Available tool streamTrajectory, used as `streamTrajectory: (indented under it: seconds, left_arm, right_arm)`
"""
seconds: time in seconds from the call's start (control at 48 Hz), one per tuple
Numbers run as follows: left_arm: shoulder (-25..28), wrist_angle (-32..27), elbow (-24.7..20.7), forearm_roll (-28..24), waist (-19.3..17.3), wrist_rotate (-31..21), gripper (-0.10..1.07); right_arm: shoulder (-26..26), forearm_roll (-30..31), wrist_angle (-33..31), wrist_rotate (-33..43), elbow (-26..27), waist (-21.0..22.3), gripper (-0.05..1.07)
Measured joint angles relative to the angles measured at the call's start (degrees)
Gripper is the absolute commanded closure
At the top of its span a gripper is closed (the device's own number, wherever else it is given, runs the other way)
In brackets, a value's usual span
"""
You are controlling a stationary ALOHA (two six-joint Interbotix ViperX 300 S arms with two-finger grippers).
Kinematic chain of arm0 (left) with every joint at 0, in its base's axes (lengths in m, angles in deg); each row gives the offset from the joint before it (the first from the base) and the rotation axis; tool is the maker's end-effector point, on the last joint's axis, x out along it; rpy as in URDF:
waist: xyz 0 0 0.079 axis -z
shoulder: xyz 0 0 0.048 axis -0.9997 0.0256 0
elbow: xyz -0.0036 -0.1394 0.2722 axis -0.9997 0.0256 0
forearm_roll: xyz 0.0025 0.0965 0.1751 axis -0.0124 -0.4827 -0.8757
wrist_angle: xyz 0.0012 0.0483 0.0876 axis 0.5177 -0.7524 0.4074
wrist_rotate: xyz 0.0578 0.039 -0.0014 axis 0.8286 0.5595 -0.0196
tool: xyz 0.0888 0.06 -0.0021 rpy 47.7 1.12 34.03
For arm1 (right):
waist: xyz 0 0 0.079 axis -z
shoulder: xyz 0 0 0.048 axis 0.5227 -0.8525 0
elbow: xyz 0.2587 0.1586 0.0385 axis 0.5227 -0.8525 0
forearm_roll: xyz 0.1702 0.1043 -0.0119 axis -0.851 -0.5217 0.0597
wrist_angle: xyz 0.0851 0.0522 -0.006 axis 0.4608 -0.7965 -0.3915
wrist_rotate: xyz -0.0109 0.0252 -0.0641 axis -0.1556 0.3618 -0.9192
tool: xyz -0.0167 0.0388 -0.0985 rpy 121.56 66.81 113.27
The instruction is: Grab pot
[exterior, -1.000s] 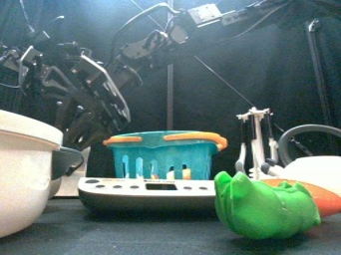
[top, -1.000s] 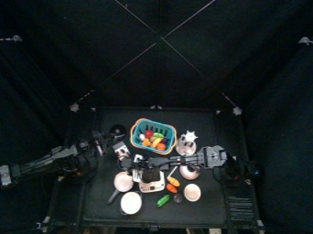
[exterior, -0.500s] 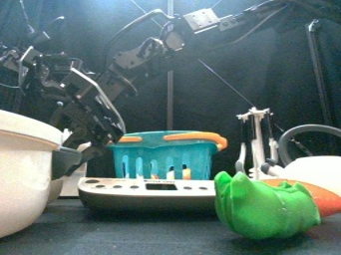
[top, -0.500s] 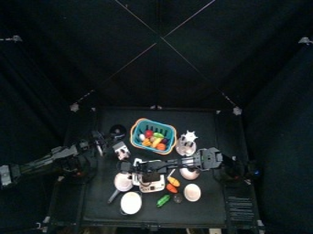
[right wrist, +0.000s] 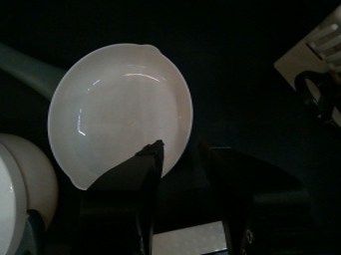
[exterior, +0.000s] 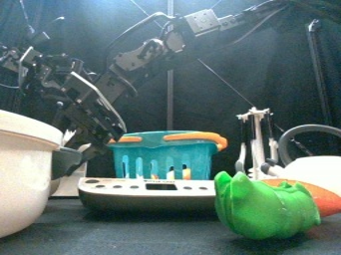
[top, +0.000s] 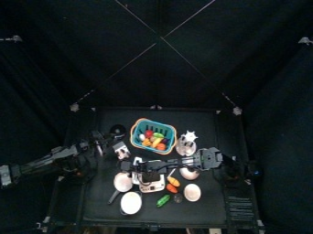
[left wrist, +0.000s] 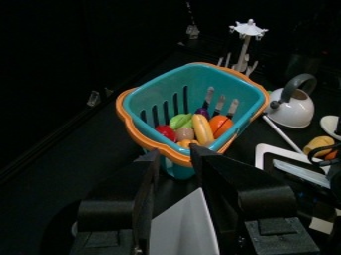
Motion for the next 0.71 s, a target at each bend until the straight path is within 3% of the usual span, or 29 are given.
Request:
streamTrajectory:
  seconds: [0.396, 0.708]
  left_arm:
    - [0.0, 0.0, 0.0, -0.1, 0.0, 0.0, 0.24]
    - [0.0, 0.0, 0.0, 0.0, -0.1, 0.0, 0.24]
  right_arm:
    - [-1.0, -0.2, 0.1, 0.0, 0.4, 0.0, 0.35]
    - [-1.5, -0.2, 0.2, 0.1, 0.4, 0.0, 0.51]
